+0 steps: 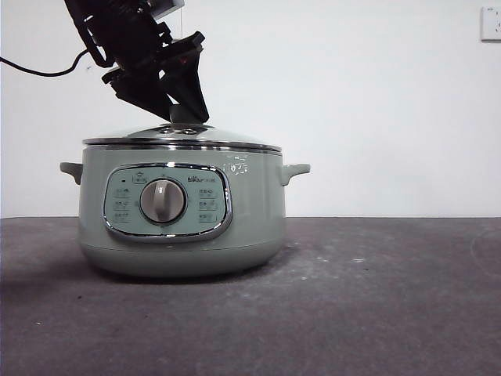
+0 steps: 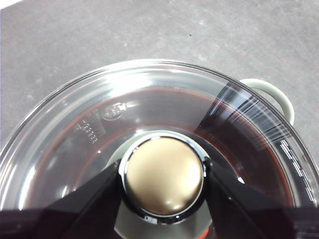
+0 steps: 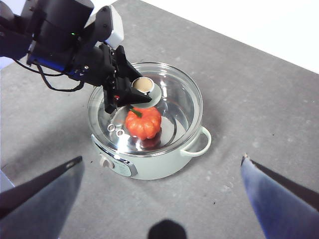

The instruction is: Pick up the pumpkin,open the lid,put the pumpkin in the pot,close the lid

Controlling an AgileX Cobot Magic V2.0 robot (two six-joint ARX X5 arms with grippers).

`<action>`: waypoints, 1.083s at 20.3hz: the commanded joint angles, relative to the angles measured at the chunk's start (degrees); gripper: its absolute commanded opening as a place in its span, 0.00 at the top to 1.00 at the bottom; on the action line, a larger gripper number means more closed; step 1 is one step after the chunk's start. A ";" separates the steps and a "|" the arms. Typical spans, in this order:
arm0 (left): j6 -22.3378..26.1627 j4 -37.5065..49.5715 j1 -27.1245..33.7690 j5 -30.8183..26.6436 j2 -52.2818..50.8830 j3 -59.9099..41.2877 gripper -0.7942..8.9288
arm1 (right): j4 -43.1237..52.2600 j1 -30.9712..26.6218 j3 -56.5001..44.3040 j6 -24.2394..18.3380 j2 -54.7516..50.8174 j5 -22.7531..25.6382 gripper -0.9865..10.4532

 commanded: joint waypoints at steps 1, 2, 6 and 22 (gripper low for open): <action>0.68 -0.20 0.09 0.15 0.42 0.13 0.73 | -0.66 0.13 -0.13 0.50 0.11 -0.07 0.44; 0.63 -0.22 0.09 0.17 0.39 0.13 0.57 | -1.03 0.13 -0.13 0.50 0.11 -0.07 0.44; 0.59 -0.52 0.09 0.11 0.26 0.15 0.40 | -3.10 0.15 -0.13 0.50 0.11 -0.09 0.45; -0.76 -26.14 0.09 3.74 -28.24 0.17 0.44 | -14.29 0.15 -0.15 0.79 0.42 -13.57 0.45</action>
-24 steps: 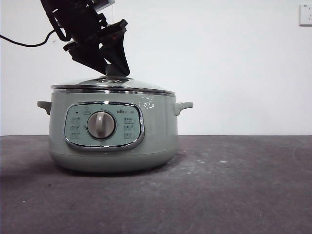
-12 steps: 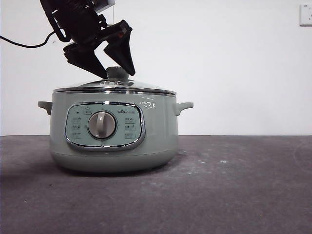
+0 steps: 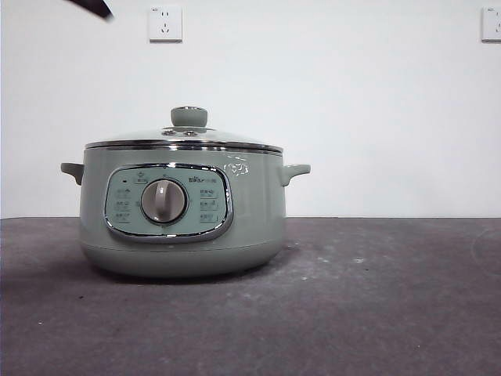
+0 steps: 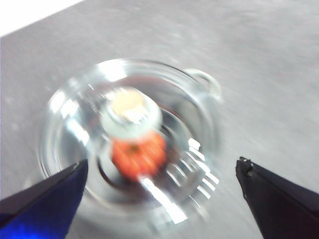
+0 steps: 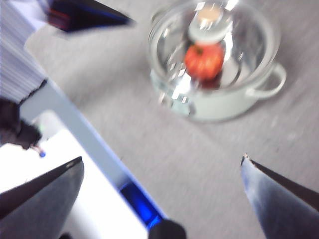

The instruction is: Pick up the pumpkin,open the lid,put the pumpkin in the pot,close the lid

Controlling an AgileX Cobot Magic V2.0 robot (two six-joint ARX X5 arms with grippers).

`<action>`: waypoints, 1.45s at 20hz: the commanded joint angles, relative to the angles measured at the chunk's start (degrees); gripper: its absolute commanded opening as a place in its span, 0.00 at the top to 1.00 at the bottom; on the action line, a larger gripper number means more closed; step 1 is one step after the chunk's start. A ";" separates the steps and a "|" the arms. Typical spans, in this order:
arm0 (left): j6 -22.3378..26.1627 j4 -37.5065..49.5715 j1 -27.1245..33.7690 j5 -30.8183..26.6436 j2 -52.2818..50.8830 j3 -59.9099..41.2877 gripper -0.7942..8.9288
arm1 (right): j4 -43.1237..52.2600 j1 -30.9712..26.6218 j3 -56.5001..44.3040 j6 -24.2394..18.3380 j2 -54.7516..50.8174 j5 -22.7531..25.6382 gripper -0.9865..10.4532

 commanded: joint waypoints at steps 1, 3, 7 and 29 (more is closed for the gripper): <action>-0.57 -4.17 0.09 1.99 -4.39 0.15 0.53 | -1.40 0.15 -0.15 0.39 0.33 -0.17 0.46; -0.57 -7.89 0.09 2.16 -7.74 0.15 0.80 | -2.23 0.15 -0.15 0.42 0.33 -0.20 0.60; -0.55 -14.21 0.09 5.38 -10.99 0.15 0.93 | -2.23 0.15 -0.15 -0.31 0.33 -2.58 0.92; 2.80 -5.11 5.92 5.18 -14.56 -0.22 0.92 | -1.86 0.02 -0.13 1.44 0.00 -2.71 0.91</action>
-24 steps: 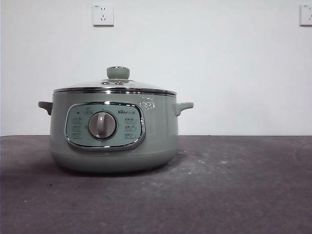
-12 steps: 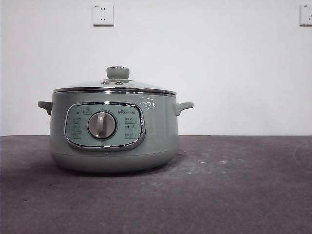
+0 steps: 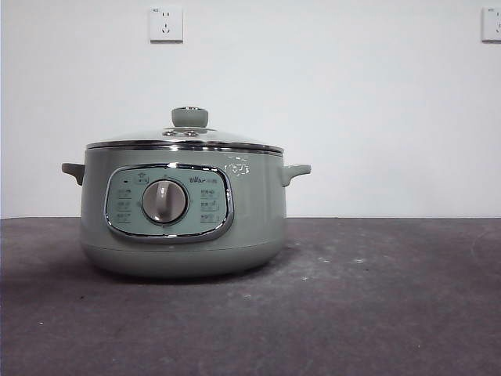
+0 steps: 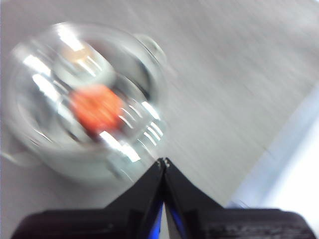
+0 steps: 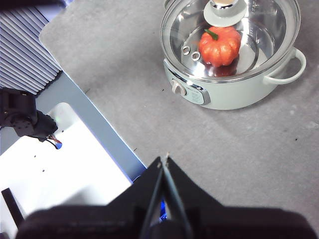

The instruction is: Pick up the pumpkin,open the lid,put the pumpkin in the pot,close the lid

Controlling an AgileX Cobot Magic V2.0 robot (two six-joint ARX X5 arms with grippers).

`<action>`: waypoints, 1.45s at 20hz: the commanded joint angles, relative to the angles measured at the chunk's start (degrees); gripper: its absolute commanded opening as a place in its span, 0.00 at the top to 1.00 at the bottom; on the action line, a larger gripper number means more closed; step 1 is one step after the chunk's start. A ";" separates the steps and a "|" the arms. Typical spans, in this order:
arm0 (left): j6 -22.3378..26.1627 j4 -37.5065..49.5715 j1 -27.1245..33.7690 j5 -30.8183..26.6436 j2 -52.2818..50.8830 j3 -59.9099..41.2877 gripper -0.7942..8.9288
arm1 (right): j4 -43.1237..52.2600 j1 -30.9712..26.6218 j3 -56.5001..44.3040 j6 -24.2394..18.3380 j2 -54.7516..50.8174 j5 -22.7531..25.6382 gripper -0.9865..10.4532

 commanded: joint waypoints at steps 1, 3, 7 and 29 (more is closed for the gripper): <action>1.75 8.41 5.79 0.15 -4.22 -1.09 0.92 | -0.61 0.02 -0.15 0.33 -0.13 -0.04 0.91; 1.70 16.41 10.62 1.55 -8.76 -4.83 0.92 | -0.61 0.02 -0.15 0.31 -0.13 -0.04 0.91; 1.49 38.51 17.86 1.07 -19.67 -22.08 0.92 | -0.63 0.02 -0.15 0.31 -0.15 -0.04 0.91; -4.61 56.41 21.09 -11.96 -55.45 -79.69 0.92 | -0.61 0.02 -0.13 0.31 -0.24 -0.04 0.91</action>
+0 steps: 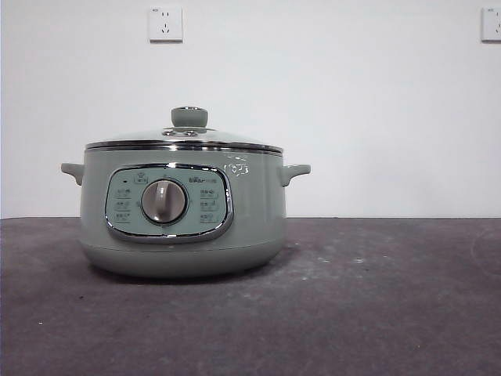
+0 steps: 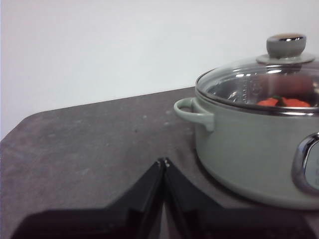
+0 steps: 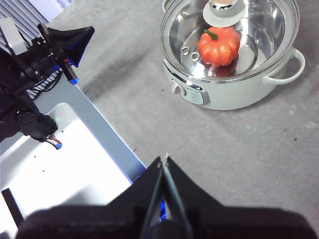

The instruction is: Pick up the pumpkin,open the lid,put the pumpkin in the pot,close the lid

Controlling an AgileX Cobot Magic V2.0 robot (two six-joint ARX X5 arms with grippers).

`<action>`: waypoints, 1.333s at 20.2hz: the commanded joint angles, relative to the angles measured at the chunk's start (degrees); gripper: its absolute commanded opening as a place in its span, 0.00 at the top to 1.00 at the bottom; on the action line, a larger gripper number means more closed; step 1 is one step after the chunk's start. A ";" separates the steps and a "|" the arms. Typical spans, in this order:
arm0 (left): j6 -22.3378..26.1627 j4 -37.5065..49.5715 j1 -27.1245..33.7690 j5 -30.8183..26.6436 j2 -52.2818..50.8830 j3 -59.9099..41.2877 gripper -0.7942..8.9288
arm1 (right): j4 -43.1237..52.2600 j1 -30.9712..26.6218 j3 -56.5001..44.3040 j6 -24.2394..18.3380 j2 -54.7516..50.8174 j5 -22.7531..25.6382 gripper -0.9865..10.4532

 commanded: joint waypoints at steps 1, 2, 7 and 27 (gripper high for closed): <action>-0.44 -3.52 0.20 -0.90 -1.20 -0.90 0.92 | -0.61 0.02 -0.13 0.33 -0.15 -0.04 0.91; -0.44 -5.46 0.20 -0.90 -1.20 -0.90 0.92 | -0.63 0.02 -0.13 0.31 -0.15 -0.02 0.91; -0.79 -9.07 0.20 -0.52 -1.20 -0.90 0.92 | -0.61 0.02 -0.15 0.33 -0.15 -0.04 0.91; -0.79 -9.05 0.20 -0.90 -1.18 -0.90 0.92 | 15.13 -10.32 -4.31 -1.27 -9.44 0.68 0.91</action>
